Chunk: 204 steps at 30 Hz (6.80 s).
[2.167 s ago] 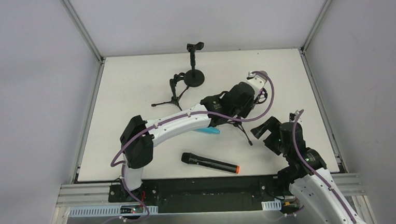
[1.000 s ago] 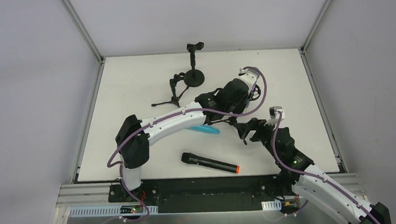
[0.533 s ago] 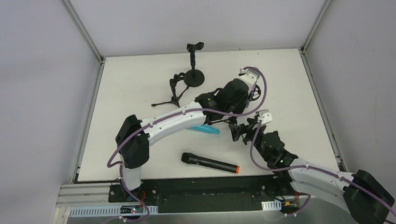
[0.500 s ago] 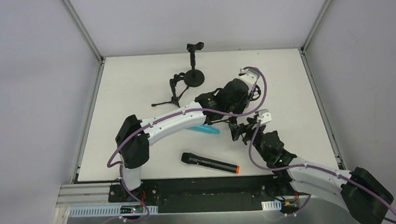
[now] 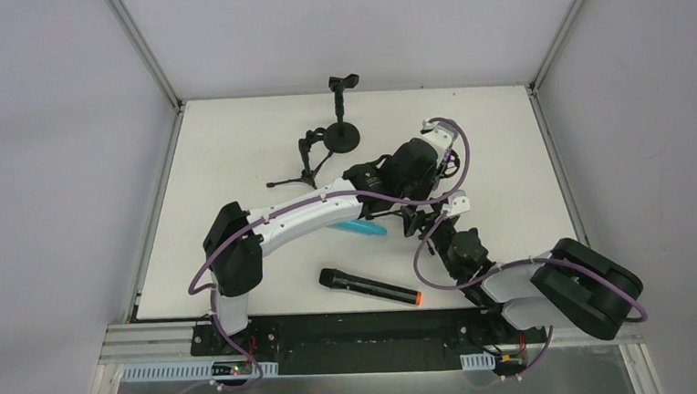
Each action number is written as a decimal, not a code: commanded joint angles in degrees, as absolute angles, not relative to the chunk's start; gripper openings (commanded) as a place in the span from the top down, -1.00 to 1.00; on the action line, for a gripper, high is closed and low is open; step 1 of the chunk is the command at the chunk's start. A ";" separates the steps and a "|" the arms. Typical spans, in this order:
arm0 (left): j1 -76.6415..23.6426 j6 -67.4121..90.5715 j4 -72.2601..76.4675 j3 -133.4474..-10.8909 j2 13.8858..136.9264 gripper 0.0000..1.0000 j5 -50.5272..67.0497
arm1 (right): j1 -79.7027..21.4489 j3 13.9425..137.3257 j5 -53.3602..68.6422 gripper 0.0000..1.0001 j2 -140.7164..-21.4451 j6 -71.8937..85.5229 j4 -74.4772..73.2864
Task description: Attach the microphones to the stand
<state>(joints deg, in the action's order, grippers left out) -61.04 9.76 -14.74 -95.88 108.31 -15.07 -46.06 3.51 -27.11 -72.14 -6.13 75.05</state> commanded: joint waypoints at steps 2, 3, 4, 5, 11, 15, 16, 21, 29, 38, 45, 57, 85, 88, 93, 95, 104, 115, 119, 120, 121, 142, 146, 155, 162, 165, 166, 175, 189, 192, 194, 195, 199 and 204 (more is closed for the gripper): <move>-60.71 10.24 -16.13 -96.15 105.56 1.00 -13.80 | -46.40 6.19 -29.93 -0.50 -78.61 -6.58 87.28; -60.70 10.28 -16.09 -96.15 105.56 1.00 -13.72 | -46.39 6.73 -30.30 -0.48 -79.35 -6.58 87.28; -60.72 10.30 -16.08 -96.15 105.56 1.00 -13.60 | -46.39 7.18 -30.57 -0.44 -79.91 -6.63 87.28; -60.75 10.35 -16.13 -96.15 105.56 1.00 -13.59 | -46.40 7.54 -30.74 -0.42 -80.36 -6.66 87.28; -60.72 10.37 -16.08 -96.26 105.64 1.00 -13.36 | -46.41 9.57 -31.66 -0.25 -83.11 -7.13 87.28; -60.80 10.37 -16.08 -96.29 105.51 1.00 -13.43 | -46.43 10.02 -31.62 0.40 -84.87 -6.88 87.28; -60.73 10.37 -16.08 -96.33 105.47 1.00 -13.44 | -46.39 9.99 -32.01 0.62 -84.96 -6.68 87.28; -60.80 9.33 -16.04 -96.48 105.21 1.00 -13.11 | -46.33 9.86 -33.10 1.00 -85.47 -6.37 87.28; -61.30 6.22 -14.57 -96.00 103.59 1.00 -12.65 | -46.40 9.95 -33.02 1.00 -86.92 -6.28 87.28; -61.28 5.99 -8.35 -92.04 98.04 1.00 -9.79 | -46.47 9.98 -32.83 1.00 -89.11 -6.45 87.28; -61.26 6.65 -1.18 -86.94 92.46 1.00 -9.23 | -46.57 9.76 -31.27 1.00 -89.55 -7.42 87.23; -61.19 6.83 1.41 -88.93 89.52 1.00 -8.44 | -47.06 9.66 -32.40 1.00 -90.66 -8.25 87.27; -62.17 -3.85 0.18 -98.73 87.29 1.00 -8.22 | -47.51 8.85 -31.41 1.00 -90.51 -8.86 87.28; -62.95 -5.43 0.18 -98.59 88.52 1.00 -11.14 | -47.62 8.39 -31.42 0.76 -88.16 -8.85 87.28; -63.26 -5.77 -1.28 -98.65 90.96 1.00 -13.60 | -47.68 7.25 -30.50 0.39 -84.03 -8.77 87.28; -63.24 -5.92 -1.77 -98.90 91.84 1.00 -15.03 | -47.70 6.48 -30.22 0.21 -82.06 -8.35 86.96; -63.12 -5.95 -3.30 -99.64 94.48 1.00 -18.01 | -47.83 6.83 -28.83 -0.18 -65.45 -5.03 65.90; -61.81 -1.96 -2.07 -96.64 95.07 1.00 -19.75 | -47.82 7.29 -26.54 -0.19 -36.91 -5.83 40.35; -61.35 -0.98 -0.33 -94.34 94.09 1.00 -20.23 | -47.88 8.76 -21.56 -0.17 -35.79 -7.69 39.89; -61.35 -0.89 -0.25 -93.82 93.65 1.00 -20.44 | -47.90 9.42 -20.43 -0.17 -36.54 -7.97 40.44; -61.39 -0.84 -0.26 -93.40 93.43 1.00 -20.55 | -47.86 9.96 -19.23 -0.17 -37.77 -8.50 41.45; -60.43 -0.24 2.94 -89.98 90.67 1.00 -17.57 | -47.88 23.19 -22.82 -0.06 -61.18 -10.76 58.58; -60.43 1.71 2.99 -89.83 90.74 1.00 -17.17 | -47.90 24.03 -25.47 0.02 -63.96 -11.55 61.74; -60.23 2.04 3.31 -89.49 90.29 1.00 -17.07 | -47.90 24.60 -28.23 0.86 -67.85 -13.20 66.77; -59.90 2.70 4.51 -88.40 89.41 0.83 -17.50 | -47.87 25.05 -29.07 1.00 -69.10 -16.51 67.44; -59.64 3.15 4.82 -88.20 89.21 0.46 -17.06 | -47.89 25.14 -29.18 1.00 -69.55 -18.92 68.03; -59.53 3.21 4.91 -88.16 89.09 0.38 -16.82 | -47.90 25.13 -29.22 1.00 -69.83 -19.55 68.34; -59.50 2.09 6.31 -87.10 87.71 -0.27 -15.27 | -47.76 24.88 -30.14 1.00 -73.28 -23.32 72.60; -59.46 -0.95 7.74 -76.84 80.04 -0.95 -15.29 | -43.56 24.71 -30.35 1.00 -75.76 -21.86 74.43; -59.51 -1.11 8.22 -69.73 77.26 -0.88 -13.59 | -42.19 25.13 -30.12 1.00 -75.57 -20.93 72.33; -59.51 -0.77 10.80 -64.91 75.52 -0.87 -12.50 | -41.25 25.33 -29.66 1.00 -75.33 -20.07 71.22; -59.55 -0.59 11.76 -62.94 74.75 -0.87 -12.13 | -40.74 25.46 -29.44 1.00 -75.20 -19.71 70.65; -59.57 -0.20 12.46 -58.11 73.00 -0.91 -10.67 | -38.69 26.26 -29.10 1.00 -75.23 -19.20 69.72; -60.89 -0.63 10.09 -58.82 74.76 -0.98 -8.82 | -35.85 28.01 -28.48 1.00 -75.49 -19.49 67.84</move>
